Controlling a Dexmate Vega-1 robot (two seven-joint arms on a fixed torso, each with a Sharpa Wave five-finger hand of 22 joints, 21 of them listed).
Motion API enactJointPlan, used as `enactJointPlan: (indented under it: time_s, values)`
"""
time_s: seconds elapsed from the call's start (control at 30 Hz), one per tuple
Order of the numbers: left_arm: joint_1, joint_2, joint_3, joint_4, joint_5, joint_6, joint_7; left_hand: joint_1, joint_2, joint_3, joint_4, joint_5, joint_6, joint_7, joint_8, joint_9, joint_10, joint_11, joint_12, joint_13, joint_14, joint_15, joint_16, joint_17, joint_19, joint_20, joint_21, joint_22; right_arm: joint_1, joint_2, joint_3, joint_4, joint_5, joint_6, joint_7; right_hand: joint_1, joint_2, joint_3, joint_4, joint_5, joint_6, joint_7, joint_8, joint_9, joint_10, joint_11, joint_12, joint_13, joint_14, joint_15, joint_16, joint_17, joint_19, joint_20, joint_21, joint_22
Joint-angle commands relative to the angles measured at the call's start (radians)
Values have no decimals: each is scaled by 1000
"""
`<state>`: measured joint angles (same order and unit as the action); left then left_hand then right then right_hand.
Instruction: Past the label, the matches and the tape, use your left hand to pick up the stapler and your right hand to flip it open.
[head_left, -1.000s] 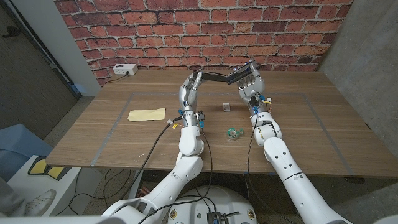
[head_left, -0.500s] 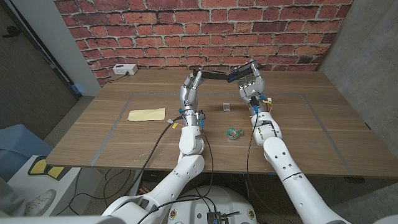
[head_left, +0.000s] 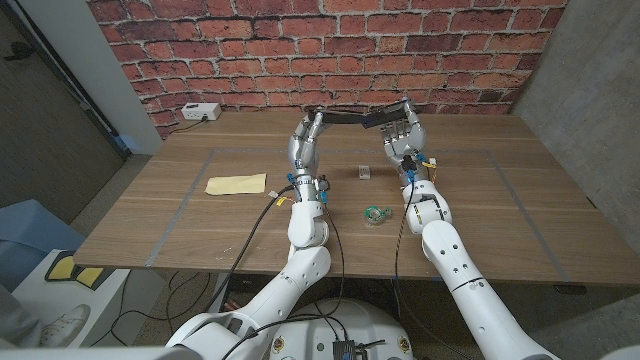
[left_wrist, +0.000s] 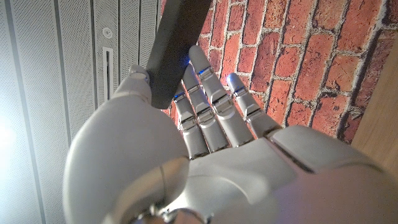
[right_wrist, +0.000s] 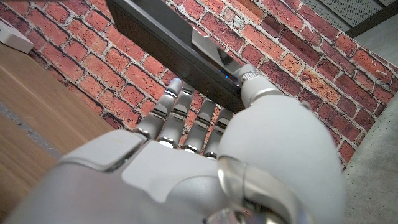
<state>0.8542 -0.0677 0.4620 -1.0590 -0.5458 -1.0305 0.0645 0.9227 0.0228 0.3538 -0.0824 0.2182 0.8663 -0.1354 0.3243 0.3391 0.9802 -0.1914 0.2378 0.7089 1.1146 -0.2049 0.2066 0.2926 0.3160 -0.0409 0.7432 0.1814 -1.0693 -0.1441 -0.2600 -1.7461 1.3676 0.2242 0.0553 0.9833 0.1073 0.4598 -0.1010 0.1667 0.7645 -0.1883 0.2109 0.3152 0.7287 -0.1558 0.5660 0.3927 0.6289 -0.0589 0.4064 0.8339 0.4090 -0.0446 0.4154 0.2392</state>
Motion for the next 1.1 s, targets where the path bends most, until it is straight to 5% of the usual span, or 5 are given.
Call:
enactJointPlan:
  time_s: [0.03, 0.53, 1.1]
  values:
    - [5, 1, -20, -19, -8, -10, -7, 141, 143, 31, -21, 7, 11, -8, 7, 8, 21, -13, 7, 8, -6, -34, -4, 0, -9, -119, -1, 2, 2, 8, -13, -18, 6, -17, -33, 62, 87, 7, 5, 7, 6, 5, 4, 1, 59, -46, -4, -2, 11, -180, -5, 2, -7, -66, 9, 6]
    - [6, 54, -39, -71, -91, 11, -79, 141, 143, 32, -20, 9, 11, -11, 6, 8, 19, -12, 4, 7, -11, -34, -2, -5, -16, -114, -5, 2, -2, 64, -70, -19, -47, 37, -80, 64, 95, 15, 11, 8, -19, 18, -3, 0, 65, -43, -17, -16, 24, -180, -7, 2, -11, -66, 20, 6]
    - [-8, 37, -46, -28, -132, -15, -143, 140, 143, 34, -19, 10, 9, -12, 4, 7, 19, -12, 2, 6, -16, -34, -1, -9, -19, -111, -8, 1, 3, 60, -70, -19, -47, 36, -94, 64, 94, 19, 15, 9, -21, 20, 0, 0, 70, -42, -25, -24, 32, -180, -9, 3, -12, -65, 28, 7]
